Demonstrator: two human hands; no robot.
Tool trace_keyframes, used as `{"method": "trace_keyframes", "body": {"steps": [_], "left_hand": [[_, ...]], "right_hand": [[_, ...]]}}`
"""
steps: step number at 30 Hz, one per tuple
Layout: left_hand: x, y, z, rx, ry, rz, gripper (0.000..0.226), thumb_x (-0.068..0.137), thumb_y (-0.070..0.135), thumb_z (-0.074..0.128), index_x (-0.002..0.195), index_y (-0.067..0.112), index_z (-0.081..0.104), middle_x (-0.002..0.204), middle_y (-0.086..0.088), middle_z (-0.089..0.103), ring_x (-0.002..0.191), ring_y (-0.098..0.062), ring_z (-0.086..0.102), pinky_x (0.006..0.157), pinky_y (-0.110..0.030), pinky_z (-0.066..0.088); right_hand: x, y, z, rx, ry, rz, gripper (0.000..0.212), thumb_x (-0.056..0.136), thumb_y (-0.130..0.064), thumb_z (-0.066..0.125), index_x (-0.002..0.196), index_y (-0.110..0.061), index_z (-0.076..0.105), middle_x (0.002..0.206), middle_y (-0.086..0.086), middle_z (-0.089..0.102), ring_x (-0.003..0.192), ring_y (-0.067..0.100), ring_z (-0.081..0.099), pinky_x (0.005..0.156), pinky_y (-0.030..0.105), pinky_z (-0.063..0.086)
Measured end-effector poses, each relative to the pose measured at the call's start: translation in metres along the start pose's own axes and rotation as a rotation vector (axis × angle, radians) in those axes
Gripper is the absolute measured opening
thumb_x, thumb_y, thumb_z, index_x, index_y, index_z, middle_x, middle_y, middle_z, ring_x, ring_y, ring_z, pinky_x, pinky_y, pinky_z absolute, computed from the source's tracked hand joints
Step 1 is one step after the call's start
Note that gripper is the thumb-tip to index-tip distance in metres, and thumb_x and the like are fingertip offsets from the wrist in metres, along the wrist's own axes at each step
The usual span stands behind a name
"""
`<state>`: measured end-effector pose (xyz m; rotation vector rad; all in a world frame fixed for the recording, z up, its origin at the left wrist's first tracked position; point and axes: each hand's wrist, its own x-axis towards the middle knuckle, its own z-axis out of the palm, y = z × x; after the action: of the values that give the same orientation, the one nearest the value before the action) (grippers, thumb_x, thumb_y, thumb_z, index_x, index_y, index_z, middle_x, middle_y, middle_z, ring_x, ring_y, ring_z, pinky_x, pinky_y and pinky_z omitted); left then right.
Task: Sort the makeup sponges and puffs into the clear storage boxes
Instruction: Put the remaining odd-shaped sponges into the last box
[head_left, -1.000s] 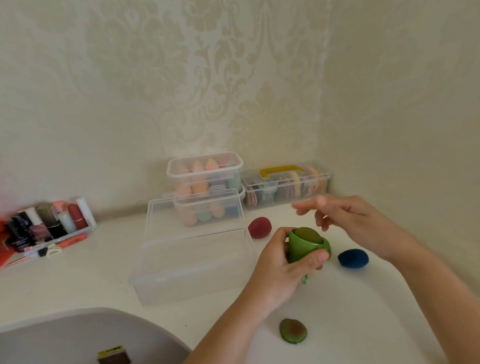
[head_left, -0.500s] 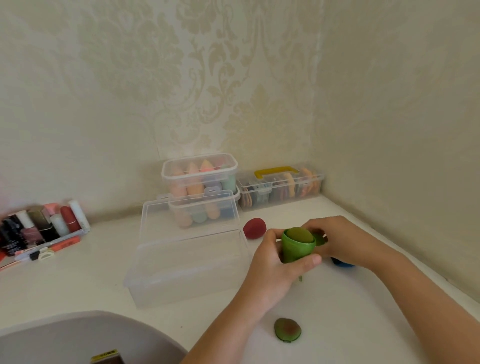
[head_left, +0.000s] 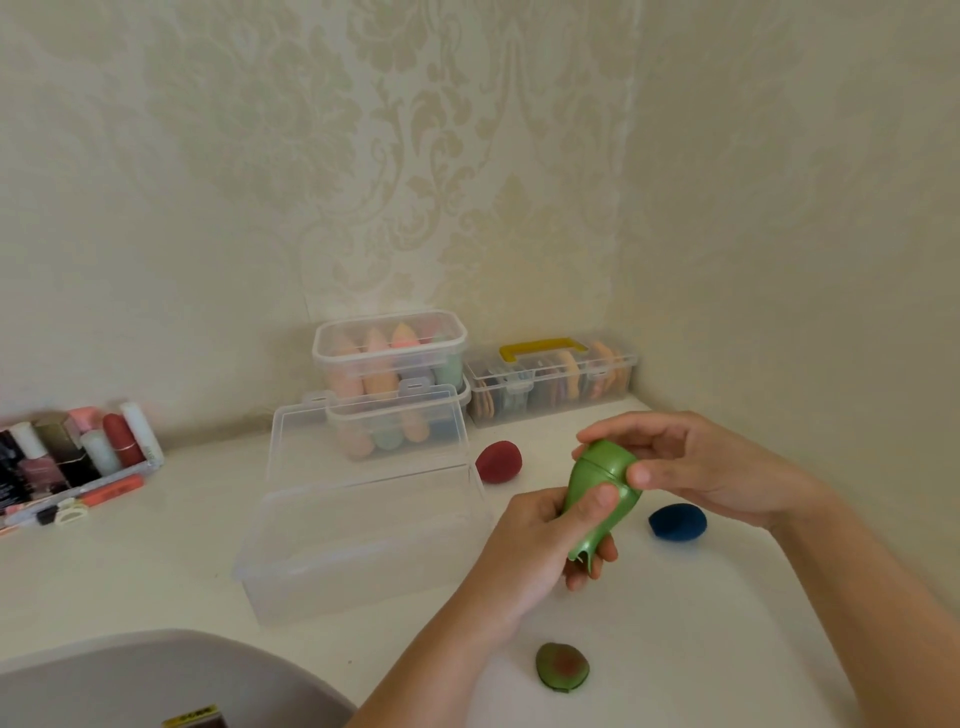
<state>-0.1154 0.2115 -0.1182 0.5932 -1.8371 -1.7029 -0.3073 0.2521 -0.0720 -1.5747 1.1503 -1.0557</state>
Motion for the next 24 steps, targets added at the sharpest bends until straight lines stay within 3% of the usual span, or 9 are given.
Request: {"method": "trace_keyframes", "body": {"steps": [2,5,8,15,20,24], "left_hand": [[0.0,0.001,0.0,-0.035,-0.024,-0.03,0.065,0.075,0.063,0.057,0.096,0.001,0.064,0.066,-0.003,0.063,0.052,-0.011,0.053,0.046,-0.019,0.038],[-0.001,0.006,0.0,-0.115,-0.081,-0.086,0.061,0.081,0.067,0.048,0.09,0.009,0.065,0.059,-0.003,0.059,0.047,-0.013,0.051,0.043,-0.019,0.037],[-0.003,0.011,-0.001,-0.264,-0.136,-0.156,0.06,0.081,0.065,0.041,0.087,0.009,0.06,0.053,-0.002,0.052,0.038,-0.009,0.04,0.038,-0.017,0.029],[-0.002,0.015,-0.003,-0.4,-0.19,-0.179,0.054,0.083,0.056,0.039,0.088,0.004,0.054,0.048,0.005,0.055,0.034,-0.001,0.031,0.038,-0.014,0.016],[0.001,0.012,-0.003,-0.267,-0.166,-0.133,0.054,0.086,0.059,0.044,0.084,0.007,0.058,0.05,0.006,0.054,0.038,-0.003,0.029,0.042,-0.016,0.016],[0.001,0.008,0.001,-0.114,-0.062,-0.101,0.057,0.08,0.063,0.049,0.087,0.009,0.063,0.055,0.001,0.055,0.042,-0.006,0.033,0.043,-0.015,0.026]], "right_hand": [[-0.001,-0.002,0.002,-0.026,-0.005,-0.004,0.06,0.061,-0.051,0.082,0.112,-0.023,0.068,0.114,0.011,0.067,0.105,0.024,0.064,0.086,0.026,0.051],[0.002,-0.008,0.015,-0.125,0.025,-0.045,0.047,0.081,-0.047,0.066,0.109,-0.01,0.064,0.092,0.006,0.068,0.075,0.019,0.065,0.069,0.024,0.051],[0.01,-0.01,0.033,-0.284,0.12,-0.106,0.034,0.092,-0.037,0.042,0.091,-0.007,0.059,0.07,0.002,0.057,0.055,0.007,0.051,0.052,0.02,0.041],[0.011,-0.01,0.043,-0.423,0.19,-0.088,0.042,0.091,-0.047,0.033,0.078,-0.012,0.053,0.066,0.013,0.057,0.056,0.01,0.047,0.054,0.019,0.037],[0.01,-0.011,0.04,-0.431,0.165,-0.018,0.044,0.097,-0.041,0.034,0.077,-0.005,0.051,0.06,0.007,0.058,0.053,0.006,0.05,0.051,0.011,0.035],[0.013,-0.005,0.039,-0.397,0.199,0.005,0.052,0.089,-0.053,0.037,0.076,-0.005,0.053,0.065,0.013,0.058,0.053,0.01,0.049,0.052,0.019,0.036]]}}
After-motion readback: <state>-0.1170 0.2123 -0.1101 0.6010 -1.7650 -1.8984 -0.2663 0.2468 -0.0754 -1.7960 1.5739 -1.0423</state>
